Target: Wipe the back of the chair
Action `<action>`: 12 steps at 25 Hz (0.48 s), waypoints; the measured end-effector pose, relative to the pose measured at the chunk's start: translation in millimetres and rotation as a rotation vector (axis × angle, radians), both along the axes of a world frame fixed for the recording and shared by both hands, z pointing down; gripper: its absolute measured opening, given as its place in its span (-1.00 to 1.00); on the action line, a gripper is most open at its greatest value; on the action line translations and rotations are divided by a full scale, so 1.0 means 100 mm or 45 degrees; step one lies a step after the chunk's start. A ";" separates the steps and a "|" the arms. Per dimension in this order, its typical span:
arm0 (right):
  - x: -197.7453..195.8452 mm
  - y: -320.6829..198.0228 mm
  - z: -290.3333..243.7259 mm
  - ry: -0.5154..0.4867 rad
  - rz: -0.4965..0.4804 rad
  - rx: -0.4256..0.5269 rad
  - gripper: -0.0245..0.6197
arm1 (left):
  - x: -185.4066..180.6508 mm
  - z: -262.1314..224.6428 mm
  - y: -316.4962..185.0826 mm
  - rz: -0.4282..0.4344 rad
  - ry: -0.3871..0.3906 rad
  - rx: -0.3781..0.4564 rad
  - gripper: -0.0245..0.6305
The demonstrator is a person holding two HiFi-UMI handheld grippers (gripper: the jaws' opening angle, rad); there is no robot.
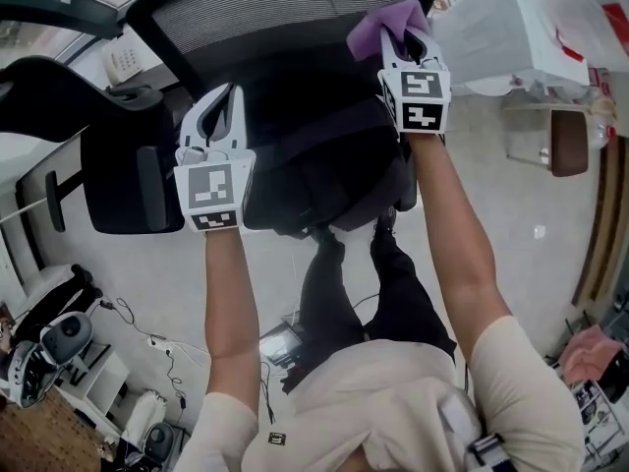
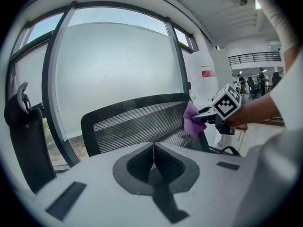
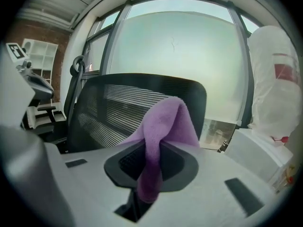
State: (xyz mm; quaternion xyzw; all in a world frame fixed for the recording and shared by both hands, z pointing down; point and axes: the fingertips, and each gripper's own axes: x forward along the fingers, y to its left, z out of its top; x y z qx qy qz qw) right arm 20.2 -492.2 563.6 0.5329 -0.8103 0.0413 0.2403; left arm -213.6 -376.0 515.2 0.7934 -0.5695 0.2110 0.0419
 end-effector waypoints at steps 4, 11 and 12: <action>-0.55 -0.04 0.07 0.001 -0.096 -0.010 -0.78 | -0.32 0.00 0.08 -0.045 0.010 0.007 -0.90; -2.66 0.14 0.10 -0.027 -0.511 -0.049 -0.78 | -1.16 0.05 0.44 -0.188 0.013 -0.015 -0.90; -2.94 0.21 0.14 -0.010 -0.573 -0.060 -0.78 | -1.27 0.06 0.50 -0.208 0.012 -0.019 -0.90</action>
